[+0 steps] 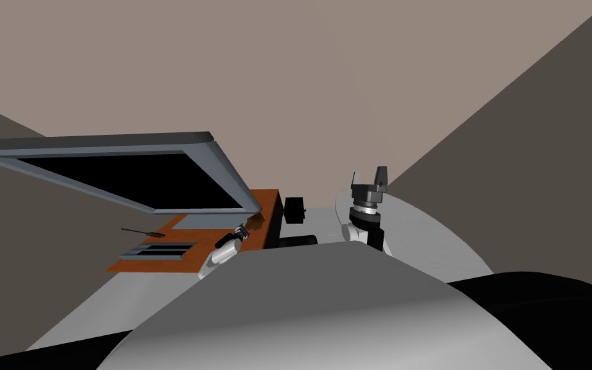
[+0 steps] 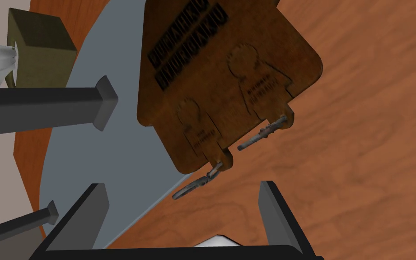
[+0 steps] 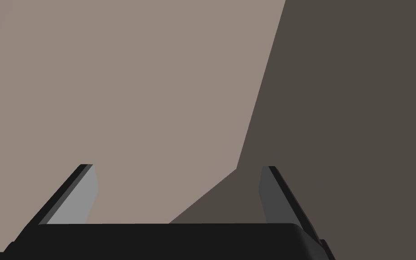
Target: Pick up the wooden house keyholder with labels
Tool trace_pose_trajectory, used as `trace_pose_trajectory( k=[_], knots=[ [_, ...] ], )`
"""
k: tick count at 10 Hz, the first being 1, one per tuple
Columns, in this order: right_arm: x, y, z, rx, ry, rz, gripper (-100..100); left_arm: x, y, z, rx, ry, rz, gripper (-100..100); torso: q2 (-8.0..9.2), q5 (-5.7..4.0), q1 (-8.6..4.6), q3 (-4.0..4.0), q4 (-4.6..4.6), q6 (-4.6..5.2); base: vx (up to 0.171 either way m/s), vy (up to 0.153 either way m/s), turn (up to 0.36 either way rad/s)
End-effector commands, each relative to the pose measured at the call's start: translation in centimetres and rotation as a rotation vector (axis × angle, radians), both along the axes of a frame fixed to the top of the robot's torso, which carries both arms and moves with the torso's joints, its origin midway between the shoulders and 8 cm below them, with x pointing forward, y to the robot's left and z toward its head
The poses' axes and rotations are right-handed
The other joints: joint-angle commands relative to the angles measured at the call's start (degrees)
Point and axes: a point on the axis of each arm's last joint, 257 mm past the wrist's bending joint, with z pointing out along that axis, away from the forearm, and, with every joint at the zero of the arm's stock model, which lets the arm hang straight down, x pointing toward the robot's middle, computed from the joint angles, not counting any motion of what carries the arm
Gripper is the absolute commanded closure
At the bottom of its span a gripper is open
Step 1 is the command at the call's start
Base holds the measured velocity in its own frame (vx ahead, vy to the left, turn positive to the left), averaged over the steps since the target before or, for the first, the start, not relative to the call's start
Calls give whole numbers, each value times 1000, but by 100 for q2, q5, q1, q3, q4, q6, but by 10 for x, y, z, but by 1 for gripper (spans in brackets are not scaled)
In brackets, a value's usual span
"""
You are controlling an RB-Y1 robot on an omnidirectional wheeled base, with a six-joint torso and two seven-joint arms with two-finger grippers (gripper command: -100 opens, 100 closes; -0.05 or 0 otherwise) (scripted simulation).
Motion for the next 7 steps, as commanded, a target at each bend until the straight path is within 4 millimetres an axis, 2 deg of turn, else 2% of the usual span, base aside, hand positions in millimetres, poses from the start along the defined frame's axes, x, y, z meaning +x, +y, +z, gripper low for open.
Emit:
trace_pose_trajectory(
  k=[1,2,3,4,5,6,7],
  knots=[
    [0,0,0,0,0,0,0,0,0,0,0,0,0,-100,0,0,0,0,0,0,17,7,-2],
    [0,0,0,0,0,0,0,-1,0,-1,-2,3,1,0,7,0,-3,4,1,0,0,0,0],
    [0,0,0,0,0,0,0,17,-13,-5,0,-9,-17,-100,13,-1,-5,7,3,0,-19,26,277],
    [0,0,0,0,0,0,0,27,-16,-6,-7,-12,-19,-100,18,1,2,10,3,-4,2,-12,47],
    [0,0,0,0,0,0,0,22,-16,-12,-11,1,-15,-100,14,-1,-8,8,3,1,0,0,0],
    [0,0,0,0,0,0,0,44,-31,-10,-4,-24,-40,-100,17,-1,-6,9,3,0,21,-21,69],
    [0,0,0,0,0,0,0,53,-34,-11,-11,-25,-43,-100,6,2,-14,5,3,5,24,-31,106]
  ],
)
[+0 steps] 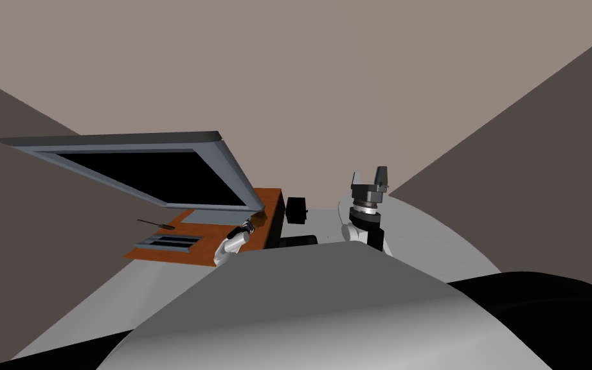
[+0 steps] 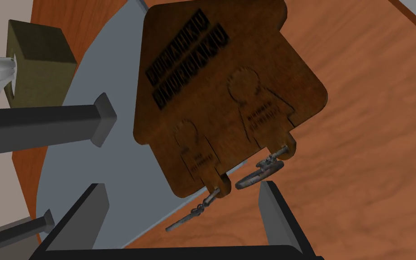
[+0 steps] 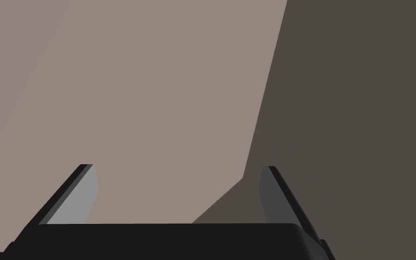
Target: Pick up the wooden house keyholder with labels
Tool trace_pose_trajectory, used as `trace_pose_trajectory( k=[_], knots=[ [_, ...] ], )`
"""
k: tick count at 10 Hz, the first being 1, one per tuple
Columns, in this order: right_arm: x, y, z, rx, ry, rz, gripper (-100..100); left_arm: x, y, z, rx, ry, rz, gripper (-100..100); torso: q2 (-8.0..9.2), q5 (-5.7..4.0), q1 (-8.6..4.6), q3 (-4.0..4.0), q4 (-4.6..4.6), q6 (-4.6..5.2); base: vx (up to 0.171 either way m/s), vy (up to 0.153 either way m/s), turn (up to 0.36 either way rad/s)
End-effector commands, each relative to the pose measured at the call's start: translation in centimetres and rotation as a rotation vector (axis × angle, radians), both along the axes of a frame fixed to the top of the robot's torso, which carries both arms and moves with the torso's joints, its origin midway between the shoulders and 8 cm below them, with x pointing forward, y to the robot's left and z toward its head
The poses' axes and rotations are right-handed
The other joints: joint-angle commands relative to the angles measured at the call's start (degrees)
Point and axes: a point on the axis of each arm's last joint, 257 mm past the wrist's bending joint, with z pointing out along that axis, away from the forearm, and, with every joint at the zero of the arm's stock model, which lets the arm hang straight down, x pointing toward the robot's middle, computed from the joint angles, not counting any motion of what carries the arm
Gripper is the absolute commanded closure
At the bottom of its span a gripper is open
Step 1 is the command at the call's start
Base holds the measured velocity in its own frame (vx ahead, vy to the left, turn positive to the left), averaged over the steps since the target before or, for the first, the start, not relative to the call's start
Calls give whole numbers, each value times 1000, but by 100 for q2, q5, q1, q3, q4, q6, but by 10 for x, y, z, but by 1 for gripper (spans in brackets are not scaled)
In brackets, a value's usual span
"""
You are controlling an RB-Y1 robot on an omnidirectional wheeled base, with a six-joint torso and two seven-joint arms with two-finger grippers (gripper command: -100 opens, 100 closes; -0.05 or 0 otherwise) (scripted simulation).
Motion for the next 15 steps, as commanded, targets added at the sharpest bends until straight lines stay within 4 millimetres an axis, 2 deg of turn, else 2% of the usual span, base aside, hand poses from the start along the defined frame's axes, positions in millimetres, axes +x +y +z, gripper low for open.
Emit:
trace_pose_trajectory(
  k=[1,2,3,11,15],
  knots=[
    [0,0,0,0,0,0,0,1,-3,-9,-11,19,1,-100,0,0,0,0,0,0,-8,-16,64],
    [0,0,0,0,0,0,0,19,-19,-7,-3,-2,-26,-100,5,1,6,2,0,-2,7,-19,70],
    [0,0,0,0,0,0,0,24,-22,-13,-13,11,-27,-100,0,1,5,0,0,0,21,-21,69],
    [0,0,0,0,0,0,0,24,-23,-16,-17,19,-26,-100,8,2,15,4,1,-2,-3,0,1],
    [0,0,0,0,0,0,0,18,-26,-31,-15,15,-4,-100,7,3,17,3,0,-1,-2,11,-43]
  ],
)
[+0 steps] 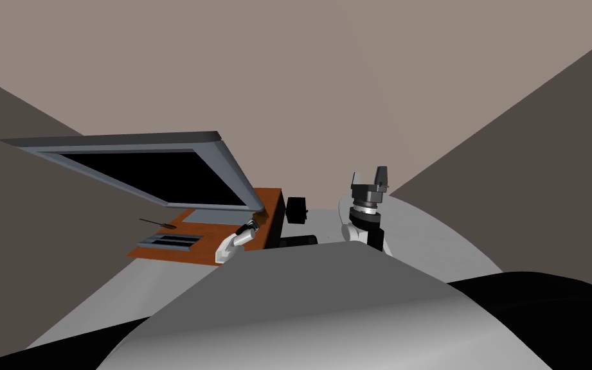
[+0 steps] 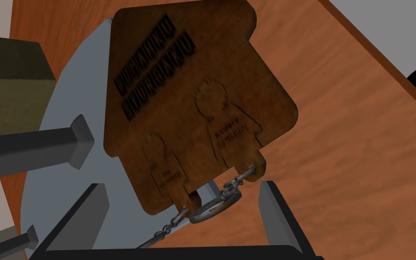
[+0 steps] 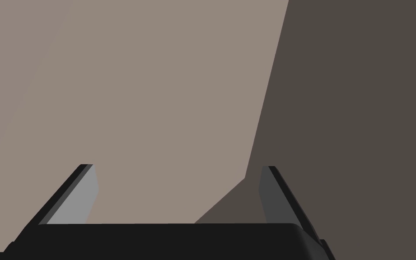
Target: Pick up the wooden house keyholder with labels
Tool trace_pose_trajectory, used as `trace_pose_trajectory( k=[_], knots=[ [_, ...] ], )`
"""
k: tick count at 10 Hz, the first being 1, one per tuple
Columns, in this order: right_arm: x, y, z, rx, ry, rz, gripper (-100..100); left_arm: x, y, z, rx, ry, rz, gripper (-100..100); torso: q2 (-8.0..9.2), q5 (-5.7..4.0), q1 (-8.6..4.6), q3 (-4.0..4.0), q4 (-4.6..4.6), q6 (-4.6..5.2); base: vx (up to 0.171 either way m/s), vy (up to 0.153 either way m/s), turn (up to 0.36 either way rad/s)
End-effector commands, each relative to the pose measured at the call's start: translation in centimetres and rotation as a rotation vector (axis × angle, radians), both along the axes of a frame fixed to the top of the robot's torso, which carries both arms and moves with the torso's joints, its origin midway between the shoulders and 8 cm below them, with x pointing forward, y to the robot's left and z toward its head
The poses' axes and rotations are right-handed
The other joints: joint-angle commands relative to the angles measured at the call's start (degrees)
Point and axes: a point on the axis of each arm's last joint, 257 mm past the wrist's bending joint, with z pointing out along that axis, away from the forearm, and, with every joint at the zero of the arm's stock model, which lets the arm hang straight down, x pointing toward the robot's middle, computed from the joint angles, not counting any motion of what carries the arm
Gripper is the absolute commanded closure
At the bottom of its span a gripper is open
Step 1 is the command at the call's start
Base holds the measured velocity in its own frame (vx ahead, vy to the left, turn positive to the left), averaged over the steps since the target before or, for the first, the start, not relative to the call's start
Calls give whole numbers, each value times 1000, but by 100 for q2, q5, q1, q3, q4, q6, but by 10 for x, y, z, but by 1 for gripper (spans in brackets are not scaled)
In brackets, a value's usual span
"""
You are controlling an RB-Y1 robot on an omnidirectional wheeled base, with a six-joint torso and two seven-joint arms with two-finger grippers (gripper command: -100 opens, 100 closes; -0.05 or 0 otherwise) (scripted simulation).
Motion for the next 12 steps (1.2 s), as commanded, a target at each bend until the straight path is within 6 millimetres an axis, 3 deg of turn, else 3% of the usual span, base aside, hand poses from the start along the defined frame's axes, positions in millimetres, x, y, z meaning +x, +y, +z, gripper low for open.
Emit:
trace_pose_trajectory(
  k=[1,2,6,7,8,11,12],
  knots=[
    [0,0,0,0,0,0,0,0,0,0,0,0,0,-100,0,0,0,0,0,0,-6,6,-20],
    [0,0,0,0,0,0,0,0,0,0,1,-2,1,100,-2,-1,-3,-1,0,-1,0,0,0],
    [0,0,0,0,0,0,0,-1,0,-1,0,3,0,100,1,-4,-8,4,5,-2,0,0,0],
    [0,0,0,0,0,0,0,-1,0,-1,-1,3,0,0,2,-5,-9,5,6,-2,0,0,0],
    [0,0,0,0,0,0,0,2,1,5,0,0,-8,100,3,-6,-10,5,7,-2,15,-14,49],
    [0,0,0,0,0,0,0,4,2,10,0,1,-16,100,5,-11,-19,8,10,-4,7,-14,47],
    [0,0,0,0,0,0,0,4,2,10,-1,3,-16,0,8,-10,-17,10,11,-2,0,0,0]
  ],
)
